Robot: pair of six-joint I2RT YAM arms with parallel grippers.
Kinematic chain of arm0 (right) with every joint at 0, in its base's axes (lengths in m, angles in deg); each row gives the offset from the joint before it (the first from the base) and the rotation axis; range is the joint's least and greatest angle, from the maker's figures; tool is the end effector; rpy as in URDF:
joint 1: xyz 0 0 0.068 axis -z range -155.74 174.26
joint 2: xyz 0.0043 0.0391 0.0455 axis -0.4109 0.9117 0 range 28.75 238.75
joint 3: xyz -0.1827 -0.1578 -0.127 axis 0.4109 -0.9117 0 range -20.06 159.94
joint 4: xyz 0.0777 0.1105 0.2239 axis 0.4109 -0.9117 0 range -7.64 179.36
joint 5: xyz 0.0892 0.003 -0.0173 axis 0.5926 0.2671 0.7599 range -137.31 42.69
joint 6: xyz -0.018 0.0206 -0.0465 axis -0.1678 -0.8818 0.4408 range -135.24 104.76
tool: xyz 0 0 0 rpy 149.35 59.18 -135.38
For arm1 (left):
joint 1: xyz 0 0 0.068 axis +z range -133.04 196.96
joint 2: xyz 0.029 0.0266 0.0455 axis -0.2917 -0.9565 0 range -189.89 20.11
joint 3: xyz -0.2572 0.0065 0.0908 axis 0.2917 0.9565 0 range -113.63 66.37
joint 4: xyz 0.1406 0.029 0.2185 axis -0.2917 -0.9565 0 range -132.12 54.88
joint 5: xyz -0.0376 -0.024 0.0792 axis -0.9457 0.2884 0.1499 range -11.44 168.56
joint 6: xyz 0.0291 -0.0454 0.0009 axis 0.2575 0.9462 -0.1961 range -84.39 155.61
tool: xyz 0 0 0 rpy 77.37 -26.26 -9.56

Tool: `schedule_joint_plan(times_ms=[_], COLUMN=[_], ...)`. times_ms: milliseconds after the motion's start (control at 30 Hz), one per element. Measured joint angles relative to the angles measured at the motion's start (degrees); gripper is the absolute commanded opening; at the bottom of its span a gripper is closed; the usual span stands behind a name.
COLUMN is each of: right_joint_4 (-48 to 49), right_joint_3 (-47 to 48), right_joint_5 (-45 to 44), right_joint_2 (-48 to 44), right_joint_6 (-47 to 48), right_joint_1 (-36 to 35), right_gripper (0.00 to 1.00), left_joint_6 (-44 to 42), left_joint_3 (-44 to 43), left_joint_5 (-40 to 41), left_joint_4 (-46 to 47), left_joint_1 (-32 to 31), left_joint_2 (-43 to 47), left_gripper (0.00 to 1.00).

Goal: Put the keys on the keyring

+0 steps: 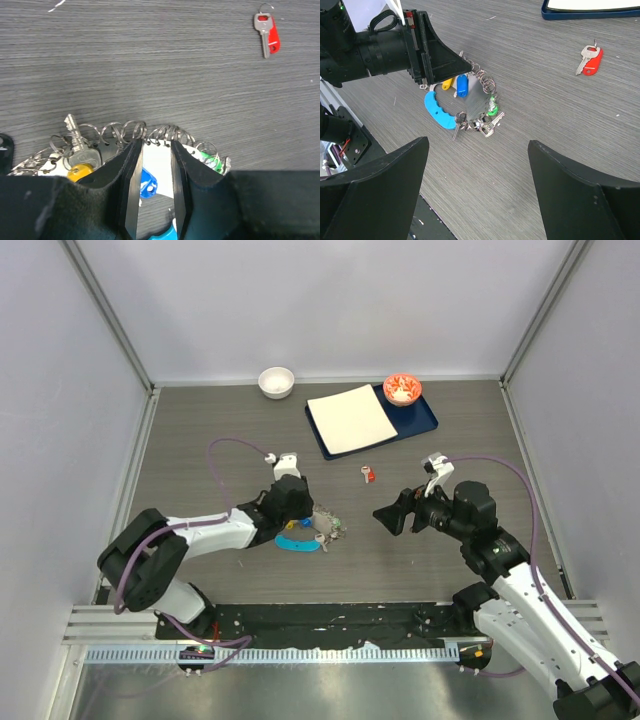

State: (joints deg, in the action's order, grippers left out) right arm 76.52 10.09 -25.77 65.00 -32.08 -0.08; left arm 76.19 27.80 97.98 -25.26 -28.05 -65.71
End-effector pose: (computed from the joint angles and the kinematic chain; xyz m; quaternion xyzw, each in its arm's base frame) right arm 0.1390 0.0772 0.2684 -0.1606 0.7906 0.3431 0.4810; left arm 0.2180 -0.2015 0.1723 -0.0405 0.8858 -0.1858 0.4232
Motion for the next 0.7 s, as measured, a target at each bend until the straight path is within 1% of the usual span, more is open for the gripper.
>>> schedule_joint_plan(times_ms=[267,700], right_joint_4=[0.02,0.17], right_joint_3=[-0.26,-0.5], right_joint_5=[0.0,0.0], right_joint_2=[-0.02,-0.39], right_joint_6=[-0.02,-0.02], right_joint_1=[0.0,0.0], right_gripper=[0.87,0.87], left_joint_6=[-0.55,-0.52], left_joint_3=[-0.94,-1.6], left_joint_5=[2.62,3.32], left_joint_4=[-1.2,-1.16], left_joint_1=[0.02,0.02], left_joint_2=[-2.71,-5.7], left_gripper=[0.23,0.22])
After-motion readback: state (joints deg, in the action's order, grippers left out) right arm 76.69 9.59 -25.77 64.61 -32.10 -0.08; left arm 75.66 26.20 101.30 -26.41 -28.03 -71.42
